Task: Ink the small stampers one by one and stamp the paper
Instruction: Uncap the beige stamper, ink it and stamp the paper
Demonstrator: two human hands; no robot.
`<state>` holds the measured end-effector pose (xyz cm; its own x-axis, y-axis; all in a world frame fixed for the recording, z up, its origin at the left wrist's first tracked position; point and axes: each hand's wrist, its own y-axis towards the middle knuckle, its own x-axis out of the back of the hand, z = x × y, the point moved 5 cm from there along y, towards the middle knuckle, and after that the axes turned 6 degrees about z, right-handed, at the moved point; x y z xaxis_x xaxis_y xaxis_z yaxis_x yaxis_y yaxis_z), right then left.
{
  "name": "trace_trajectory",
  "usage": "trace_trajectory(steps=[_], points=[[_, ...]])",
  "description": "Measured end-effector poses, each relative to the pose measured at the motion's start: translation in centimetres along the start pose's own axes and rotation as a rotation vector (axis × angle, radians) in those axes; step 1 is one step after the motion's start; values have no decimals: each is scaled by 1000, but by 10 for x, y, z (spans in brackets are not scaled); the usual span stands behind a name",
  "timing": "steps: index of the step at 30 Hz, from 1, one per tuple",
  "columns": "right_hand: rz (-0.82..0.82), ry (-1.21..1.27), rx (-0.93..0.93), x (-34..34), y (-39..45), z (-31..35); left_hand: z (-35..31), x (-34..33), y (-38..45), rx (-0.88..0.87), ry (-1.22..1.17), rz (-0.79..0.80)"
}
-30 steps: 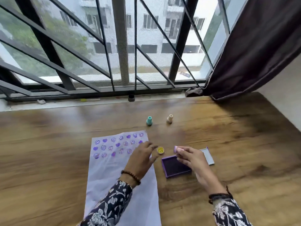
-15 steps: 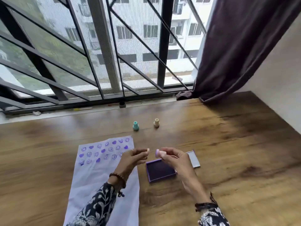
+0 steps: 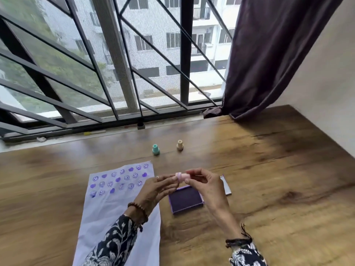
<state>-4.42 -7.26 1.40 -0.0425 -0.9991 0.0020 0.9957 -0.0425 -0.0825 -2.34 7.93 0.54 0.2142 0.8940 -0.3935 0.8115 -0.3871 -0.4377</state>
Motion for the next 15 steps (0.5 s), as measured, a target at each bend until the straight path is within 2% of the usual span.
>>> trace_trajectory(steps=[10,15], points=[[-13,26,-8,12,13,7,-8,-6,15,-59,58,74],[-24,145,-56,11,56,-6,-6,-1,59,-5,-189,67]])
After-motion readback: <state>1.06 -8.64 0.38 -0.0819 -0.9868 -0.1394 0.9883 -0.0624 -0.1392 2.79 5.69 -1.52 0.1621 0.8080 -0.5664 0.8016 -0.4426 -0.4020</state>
